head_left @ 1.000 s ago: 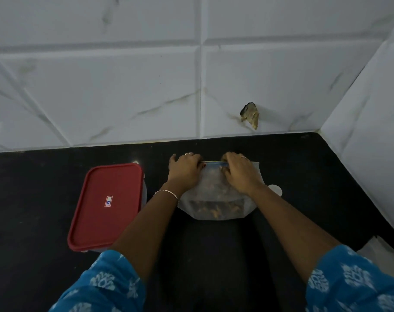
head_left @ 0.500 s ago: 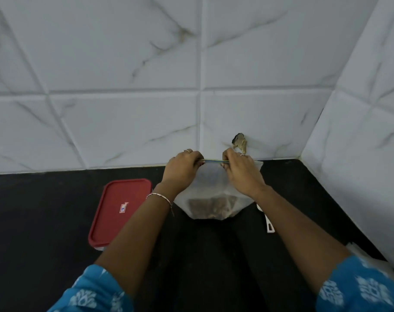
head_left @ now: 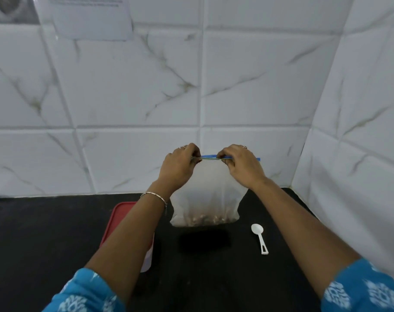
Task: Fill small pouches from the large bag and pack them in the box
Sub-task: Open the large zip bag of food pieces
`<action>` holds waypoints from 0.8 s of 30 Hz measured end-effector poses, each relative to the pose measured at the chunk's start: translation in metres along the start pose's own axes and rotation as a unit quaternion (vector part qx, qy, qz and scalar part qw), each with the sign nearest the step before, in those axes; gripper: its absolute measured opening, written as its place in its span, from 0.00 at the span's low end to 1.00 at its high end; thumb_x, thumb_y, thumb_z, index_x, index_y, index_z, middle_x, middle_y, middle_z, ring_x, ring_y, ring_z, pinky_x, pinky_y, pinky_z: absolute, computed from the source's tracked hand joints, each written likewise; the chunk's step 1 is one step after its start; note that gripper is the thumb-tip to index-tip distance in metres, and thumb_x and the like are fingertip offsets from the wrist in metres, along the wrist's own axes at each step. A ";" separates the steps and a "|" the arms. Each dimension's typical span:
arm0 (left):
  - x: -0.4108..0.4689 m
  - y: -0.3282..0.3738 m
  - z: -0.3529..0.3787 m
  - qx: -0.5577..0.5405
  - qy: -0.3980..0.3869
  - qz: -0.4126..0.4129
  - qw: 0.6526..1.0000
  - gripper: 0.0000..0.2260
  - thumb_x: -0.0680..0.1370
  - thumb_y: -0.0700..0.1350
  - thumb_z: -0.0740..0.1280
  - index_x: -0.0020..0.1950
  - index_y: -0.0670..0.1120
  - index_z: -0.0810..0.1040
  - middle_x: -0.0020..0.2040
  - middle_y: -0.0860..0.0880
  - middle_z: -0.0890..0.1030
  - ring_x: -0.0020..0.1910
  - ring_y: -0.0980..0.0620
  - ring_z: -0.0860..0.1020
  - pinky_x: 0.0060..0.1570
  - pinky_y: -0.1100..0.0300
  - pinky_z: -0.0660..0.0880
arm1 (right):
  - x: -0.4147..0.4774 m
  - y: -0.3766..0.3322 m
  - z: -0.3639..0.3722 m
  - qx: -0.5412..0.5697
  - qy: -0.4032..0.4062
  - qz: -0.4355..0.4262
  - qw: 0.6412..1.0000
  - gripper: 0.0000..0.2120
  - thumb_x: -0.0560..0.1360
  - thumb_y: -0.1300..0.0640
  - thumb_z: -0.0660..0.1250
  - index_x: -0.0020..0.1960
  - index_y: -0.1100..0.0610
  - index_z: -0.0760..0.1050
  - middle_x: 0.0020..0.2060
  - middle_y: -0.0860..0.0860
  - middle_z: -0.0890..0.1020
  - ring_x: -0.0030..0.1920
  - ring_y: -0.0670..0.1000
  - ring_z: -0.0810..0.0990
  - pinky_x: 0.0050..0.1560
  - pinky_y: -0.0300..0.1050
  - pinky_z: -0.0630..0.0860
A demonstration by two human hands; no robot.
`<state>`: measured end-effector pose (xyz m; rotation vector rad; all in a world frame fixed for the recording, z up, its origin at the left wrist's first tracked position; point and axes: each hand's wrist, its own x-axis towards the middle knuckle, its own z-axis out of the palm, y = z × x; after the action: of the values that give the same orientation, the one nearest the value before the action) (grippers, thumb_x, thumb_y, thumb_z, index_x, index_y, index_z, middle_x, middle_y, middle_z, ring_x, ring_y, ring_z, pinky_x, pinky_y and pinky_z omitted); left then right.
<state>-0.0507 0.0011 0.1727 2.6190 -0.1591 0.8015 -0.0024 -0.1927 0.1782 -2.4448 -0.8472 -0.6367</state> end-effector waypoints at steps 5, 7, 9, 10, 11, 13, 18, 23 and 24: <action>-0.004 -0.008 -0.004 0.034 -0.071 -0.025 0.997 0.05 0.81 0.48 0.62 0.53 0.47 0.73 0.51 0.50 0.78 0.49 0.47 0.74 0.46 0.55 0.66 | 0.001 -0.006 0.003 -0.016 -0.084 0.023 0.996 0.12 0.80 0.60 0.62 0.58 0.51 0.81 0.50 0.50 0.80 0.51 0.51 0.77 0.51 0.42 0.70; -0.010 -0.014 -0.001 0.032 -0.118 -0.041 0.992 0.07 0.81 0.50 0.61 0.54 0.48 0.72 0.51 0.51 0.80 0.50 0.47 0.75 0.47 0.55 0.67 | -0.004 -0.006 0.009 -0.013 -0.102 0.034 0.994 0.12 0.80 0.59 0.62 0.58 0.51 0.81 0.50 0.50 0.80 0.50 0.51 0.77 0.51 0.42 0.69; -0.014 -0.018 -0.001 0.020 -0.160 -0.069 0.985 0.11 0.81 0.55 0.59 0.53 0.49 0.73 0.50 0.52 0.80 0.48 0.48 0.76 0.49 0.53 0.70 | -0.008 -0.005 0.013 0.010 -0.111 0.056 0.992 0.11 0.79 0.58 0.63 0.58 0.51 0.81 0.51 0.49 0.80 0.50 0.50 0.77 0.52 0.43 0.72; -0.015 -0.018 -0.002 0.013 -0.171 -0.088 0.981 0.15 0.81 0.58 0.57 0.52 0.49 0.75 0.49 0.52 0.81 0.46 0.49 0.76 0.48 0.53 0.71 | -0.009 -0.004 0.014 0.027 -0.115 0.067 0.991 0.10 0.79 0.56 0.64 0.57 0.51 0.82 0.50 0.48 0.80 0.50 0.50 0.77 0.52 0.44 0.73; -0.015 -0.017 -0.004 0.009 -0.178 -0.108 0.978 0.18 0.81 0.60 0.55 0.50 0.50 0.77 0.46 0.52 0.81 0.43 0.49 0.76 0.46 0.53 0.71 | -0.009 -0.005 0.015 0.046 -0.118 0.078 0.989 0.10 0.79 0.53 0.65 0.56 0.51 0.82 0.50 0.48 0.80 0.50 0.49 0.77 0.52 0.46 0.75; -0.013 -0.014 -0.010 0.021 -0.185 -0.138 0.973 0.21 0.81 0.60 0.54 0.43 0.50 0.81 0.39 0.51 0.80 0.37 0.50 0.75 0.40 0.57 0.70 | -0.009 -0.007 0.012 0.087 -0.123 0.105 0.983 0.13 0.79 0.46 0.62 0.52 0.50 0.84 0.48 0.47 0.80 0.48 0.50 0.78 0.51 0.48 0.76; -0.006 -0.005 -0.015 0.060 -0.171 -0.151 0.972 0.07 0.72 0.53 0.72 0.41 0.51 0.79 0.39 0.53 0.80 0.39 0.52 0.78 0.35 0.61 0.70 | -0.009 -0.010 0.005 0.024 -0.114 0.105 0.988 0.07 0.77 0.52 0.67 0.53 0.48 0.83 0.47 0.44 0.78 0.44 0.47 0.76 0.42 0.39 0.69; -0.009 -0.010 -0.011 0.113 -0.233 -0.109 0.960 0.31 0.68 0.45 0.75 0.69 0.55 0.69 0.59 0.49 0.74 0.58 0.48 0.75 0.52 0.54 0.75 | -0.017 -0.004 -0.003 -0.064 -0.149 0.089 0.983 0.21 0.68 0.67 0.68 0.56 0.49 0.75 0.51 0.47 0.75 0.49 0.51 0.77 0.43 0.41 0.68; -0.012 -0.012 -0.009 0.117 -0.246 -0.108 0.956 0.36 0.68 0.44 0.74 0.73 0.56 0.64 0.60 0.46 0.72 0.59 0.45 0.75 0.55 0.50 0.75 | -0.020 -0.001 -0.004 -0.079 -0.144 0.100 0.981 0.20 0.67 0.67 0.68 0.55 0.50 0.73 0.52 0.48 0.75 0.50 0.52 0.77 0.42 0.42 0.68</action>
<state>-0.0625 0.0161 0.1691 2.9450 0.0934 0.0866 -0.0186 -0.2030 0.1703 -2.7661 -0.6643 -0.2905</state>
